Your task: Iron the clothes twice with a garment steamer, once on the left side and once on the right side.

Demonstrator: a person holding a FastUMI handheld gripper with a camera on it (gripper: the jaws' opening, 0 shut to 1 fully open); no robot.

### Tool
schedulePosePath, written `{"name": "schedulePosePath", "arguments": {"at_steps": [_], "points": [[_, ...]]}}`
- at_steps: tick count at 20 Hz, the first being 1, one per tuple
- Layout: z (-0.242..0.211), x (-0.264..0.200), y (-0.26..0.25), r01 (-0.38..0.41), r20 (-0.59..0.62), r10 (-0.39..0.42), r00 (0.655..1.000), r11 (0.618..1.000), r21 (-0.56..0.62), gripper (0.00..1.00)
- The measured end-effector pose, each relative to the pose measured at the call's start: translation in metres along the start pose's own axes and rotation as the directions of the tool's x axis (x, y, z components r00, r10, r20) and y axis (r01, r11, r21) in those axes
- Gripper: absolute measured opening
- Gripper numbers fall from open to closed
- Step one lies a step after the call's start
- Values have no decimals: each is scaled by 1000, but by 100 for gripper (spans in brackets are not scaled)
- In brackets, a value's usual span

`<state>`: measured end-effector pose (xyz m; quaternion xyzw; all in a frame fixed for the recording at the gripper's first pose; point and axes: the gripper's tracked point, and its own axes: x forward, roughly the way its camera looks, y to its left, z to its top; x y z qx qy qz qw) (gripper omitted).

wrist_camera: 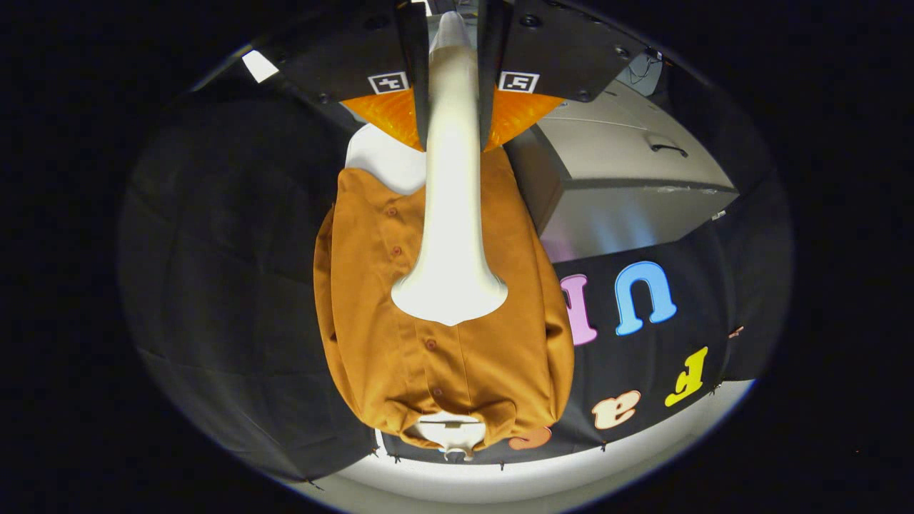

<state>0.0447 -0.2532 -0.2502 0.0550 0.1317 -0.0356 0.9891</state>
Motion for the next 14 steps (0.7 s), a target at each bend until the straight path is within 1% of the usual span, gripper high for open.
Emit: {"name": "schedulePosePath", "arguments": {"at_steps": [3,7,11,14], "points": [[57,-15,-8,-1,116,2,993,1000,-11,31],[123,-31,-16,-6,238,7,971,1000,-5,31],[172,-37,-22,-8,316,8,949,1000,-1,30],[201,-30,-26,-10,369,15,929,1000,-13,30]]}}
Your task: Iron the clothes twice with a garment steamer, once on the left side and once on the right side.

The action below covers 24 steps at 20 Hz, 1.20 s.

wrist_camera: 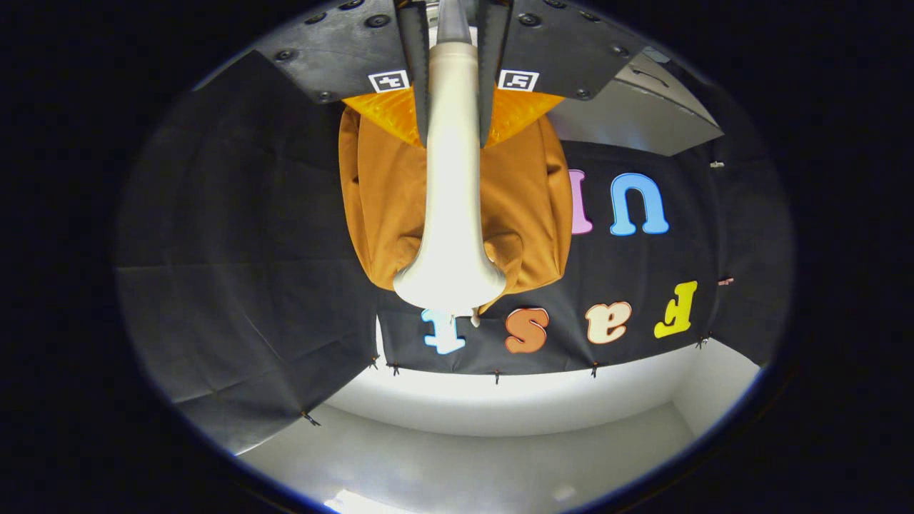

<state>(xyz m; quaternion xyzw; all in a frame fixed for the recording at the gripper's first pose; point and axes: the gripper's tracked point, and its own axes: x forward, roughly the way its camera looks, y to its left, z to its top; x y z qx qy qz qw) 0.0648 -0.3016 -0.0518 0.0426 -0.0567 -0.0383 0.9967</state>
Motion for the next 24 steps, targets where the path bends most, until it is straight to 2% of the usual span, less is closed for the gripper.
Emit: {"name": "schedulePosePath", "arguments": {"at_steps": [7,15,24], "points": [[0,56,-34,41,6,-41,999,999,23,30],[-71,111,-58,65,-131,-62,989,998,19,30],[-160,103,-71,81,-281,-66,958,996,45,31]]}}
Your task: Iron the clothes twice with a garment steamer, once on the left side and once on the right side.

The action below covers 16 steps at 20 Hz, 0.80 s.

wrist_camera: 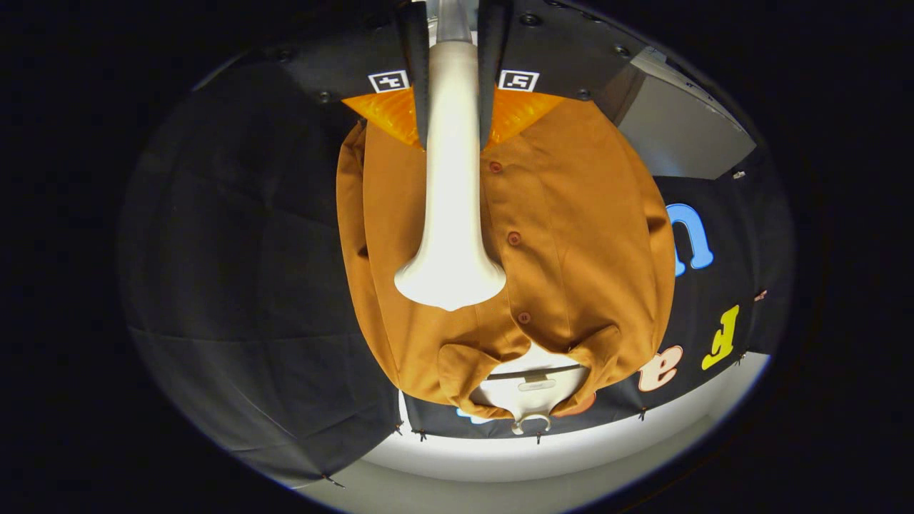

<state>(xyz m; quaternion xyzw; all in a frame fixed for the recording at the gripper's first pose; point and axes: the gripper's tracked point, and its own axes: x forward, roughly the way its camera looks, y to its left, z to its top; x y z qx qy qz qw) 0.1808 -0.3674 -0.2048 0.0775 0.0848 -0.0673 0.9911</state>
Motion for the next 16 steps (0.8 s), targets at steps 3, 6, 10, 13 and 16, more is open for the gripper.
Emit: {"name": "schedulePosePath", "arguments": {"at_steps": [3,6,10,13,16], "points": [[-32,-1,-7,15,-50,-15,999,1000,-4,31],[-73,-4,-14,28,-116,-30,993,999,-16,31],[-123,-15,-19,42,-196,-46,980,999,-22,31],[-155,-22,-24,55,-251,-60,966,998,-27,31],[-182,-32,-26,62,-298,-66,952,998,-21,31]]}}
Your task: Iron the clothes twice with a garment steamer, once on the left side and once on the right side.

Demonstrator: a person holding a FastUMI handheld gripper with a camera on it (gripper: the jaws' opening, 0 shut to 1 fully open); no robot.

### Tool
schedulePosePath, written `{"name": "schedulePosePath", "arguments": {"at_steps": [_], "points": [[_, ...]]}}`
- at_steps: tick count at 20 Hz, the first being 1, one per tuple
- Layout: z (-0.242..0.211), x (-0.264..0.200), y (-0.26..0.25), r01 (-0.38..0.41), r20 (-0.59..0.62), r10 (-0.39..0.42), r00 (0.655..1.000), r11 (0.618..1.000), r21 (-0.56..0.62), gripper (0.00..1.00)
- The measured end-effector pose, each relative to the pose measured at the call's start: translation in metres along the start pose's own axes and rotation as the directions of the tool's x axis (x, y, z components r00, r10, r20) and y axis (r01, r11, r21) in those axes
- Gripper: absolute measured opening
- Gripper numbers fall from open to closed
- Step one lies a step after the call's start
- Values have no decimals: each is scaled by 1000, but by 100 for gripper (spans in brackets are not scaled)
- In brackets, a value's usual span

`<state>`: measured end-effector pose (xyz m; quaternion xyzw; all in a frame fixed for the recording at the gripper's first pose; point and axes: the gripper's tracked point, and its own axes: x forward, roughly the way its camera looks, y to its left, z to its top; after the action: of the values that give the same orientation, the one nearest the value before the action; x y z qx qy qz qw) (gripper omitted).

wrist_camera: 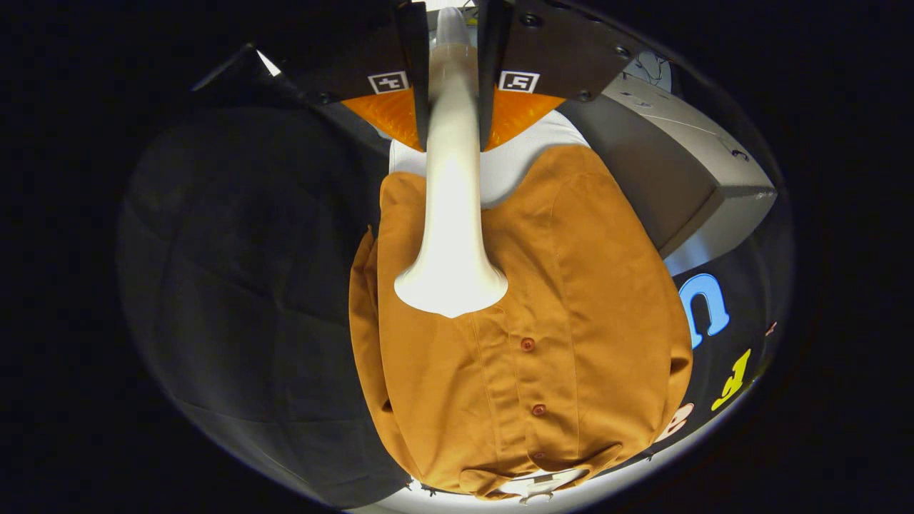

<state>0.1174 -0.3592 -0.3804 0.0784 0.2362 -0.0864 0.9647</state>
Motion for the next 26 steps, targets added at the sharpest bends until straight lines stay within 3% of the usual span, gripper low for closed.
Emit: {"name": "schedulePosePath", "arguments": {"at_steps": [8,13,19,26], "points": [[-73,-17,-4,-1,-118,0,993,1000,-6,31],[-79,-45,1,-15,-83,13,996,1000,-24,31],[-44,-86,29,-63,36,65,997,996,-56,31],[44,-125,63,-95,220,109,969,993,-71,31]]}}
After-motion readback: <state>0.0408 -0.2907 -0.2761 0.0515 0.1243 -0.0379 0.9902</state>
